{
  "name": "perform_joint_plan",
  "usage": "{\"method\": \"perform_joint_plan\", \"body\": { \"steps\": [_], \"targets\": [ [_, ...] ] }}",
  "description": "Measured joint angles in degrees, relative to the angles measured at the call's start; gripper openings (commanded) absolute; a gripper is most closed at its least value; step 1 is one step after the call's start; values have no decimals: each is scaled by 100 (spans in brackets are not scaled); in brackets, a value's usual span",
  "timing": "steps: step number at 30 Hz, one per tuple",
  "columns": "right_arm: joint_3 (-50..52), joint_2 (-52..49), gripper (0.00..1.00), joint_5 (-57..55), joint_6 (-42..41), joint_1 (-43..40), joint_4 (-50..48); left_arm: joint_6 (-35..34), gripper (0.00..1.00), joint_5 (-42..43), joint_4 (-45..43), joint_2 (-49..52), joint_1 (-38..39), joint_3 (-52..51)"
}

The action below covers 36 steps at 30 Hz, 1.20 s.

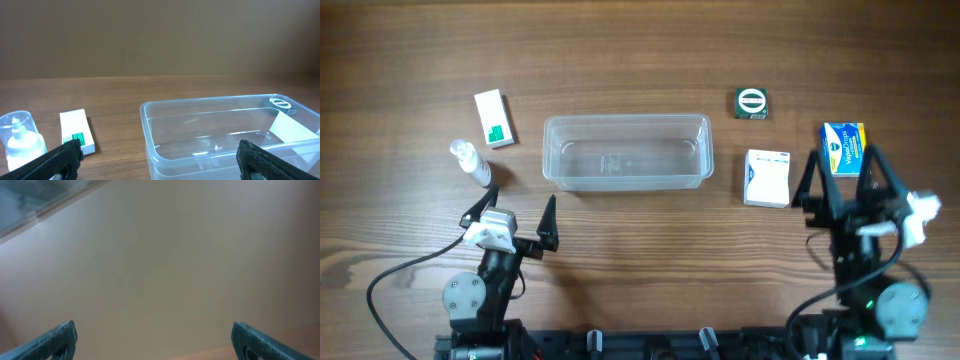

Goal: Pack container
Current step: 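Move right gripper over white Hansaplast box and grasp it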

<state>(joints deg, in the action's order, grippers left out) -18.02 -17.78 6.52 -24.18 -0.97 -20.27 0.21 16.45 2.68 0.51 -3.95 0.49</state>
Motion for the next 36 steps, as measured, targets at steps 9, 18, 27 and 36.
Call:
{"method": "perform_joint_plan", "body": {
  "steps": [9, 18, 27, 36],
  "targets": [
    [-5047, -4638, 100, 704, 1716, 0, 5359, 0, 100, 0, -7, 0, 0, 0],
    [-6227, -7075, 100, 376, 1480, 0, 8417, 0, 100, 0, -7, 0, 0, 0],
    [-6240, -8303, 100, 509, 1266, 0, 8802, 0, 100, -2, -7, 0, 0, 0],
    [-6238, -8345, 100, -527, 1032, 0, 8773, 0, 100, -2, -4, 0, 0, 0]
  ]
}}
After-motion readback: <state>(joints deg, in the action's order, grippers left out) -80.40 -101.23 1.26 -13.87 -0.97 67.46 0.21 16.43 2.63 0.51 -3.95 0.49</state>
